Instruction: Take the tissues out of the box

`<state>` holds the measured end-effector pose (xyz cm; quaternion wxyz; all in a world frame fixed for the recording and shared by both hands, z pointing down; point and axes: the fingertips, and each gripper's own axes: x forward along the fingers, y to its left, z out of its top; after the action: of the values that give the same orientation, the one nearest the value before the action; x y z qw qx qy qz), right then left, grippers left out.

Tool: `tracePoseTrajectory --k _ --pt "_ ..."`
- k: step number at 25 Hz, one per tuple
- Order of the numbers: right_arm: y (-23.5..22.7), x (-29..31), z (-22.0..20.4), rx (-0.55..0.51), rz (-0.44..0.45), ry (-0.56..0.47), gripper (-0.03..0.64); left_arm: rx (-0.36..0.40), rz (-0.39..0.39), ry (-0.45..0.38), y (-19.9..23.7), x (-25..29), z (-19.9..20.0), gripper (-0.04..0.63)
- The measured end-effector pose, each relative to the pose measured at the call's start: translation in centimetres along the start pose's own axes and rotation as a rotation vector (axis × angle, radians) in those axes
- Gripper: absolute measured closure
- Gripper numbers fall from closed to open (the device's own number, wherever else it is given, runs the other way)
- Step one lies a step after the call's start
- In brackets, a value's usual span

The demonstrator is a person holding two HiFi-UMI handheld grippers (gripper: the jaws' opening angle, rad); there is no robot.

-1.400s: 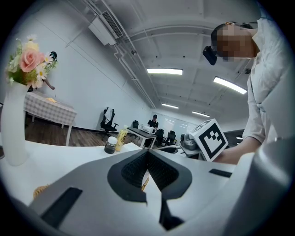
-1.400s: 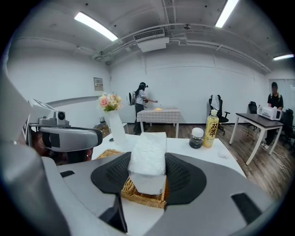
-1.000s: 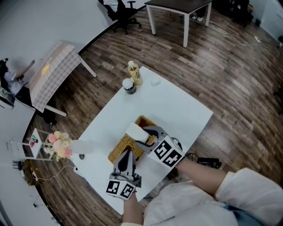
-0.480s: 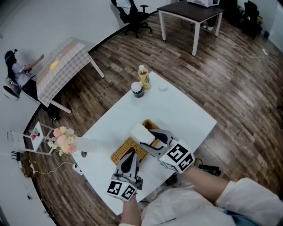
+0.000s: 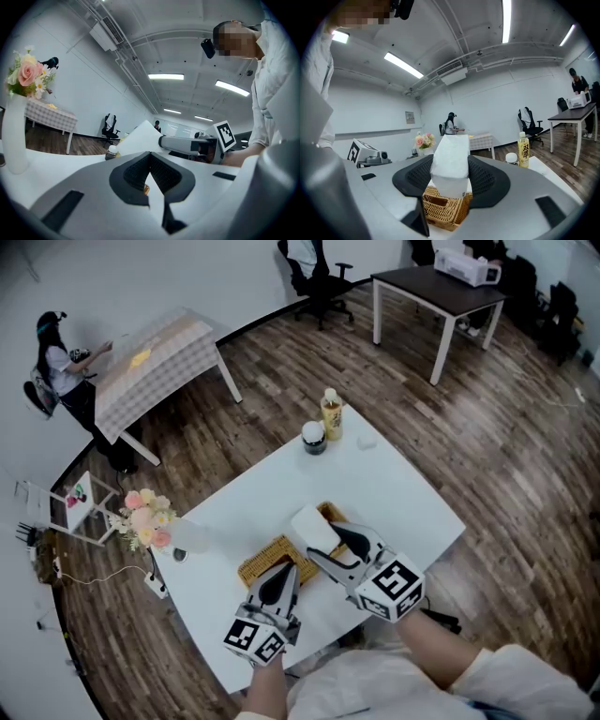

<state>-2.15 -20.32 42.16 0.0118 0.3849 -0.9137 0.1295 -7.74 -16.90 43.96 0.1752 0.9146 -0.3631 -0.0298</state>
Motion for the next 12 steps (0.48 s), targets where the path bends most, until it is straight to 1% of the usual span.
tracePoseTrajectory --k 7,12 --pt "0.0 -0.1 1.0 0.026 0.023 -0.052 0.371 0.002 -0.004 -0.021 -0.1 0.1 0.7 0.594" --pt "-0.1 0.1 1.2 0.048 0.024 -0.052 0.371 0.001 -0.006 -0.028 0.1 0.1 1.1 0.594"
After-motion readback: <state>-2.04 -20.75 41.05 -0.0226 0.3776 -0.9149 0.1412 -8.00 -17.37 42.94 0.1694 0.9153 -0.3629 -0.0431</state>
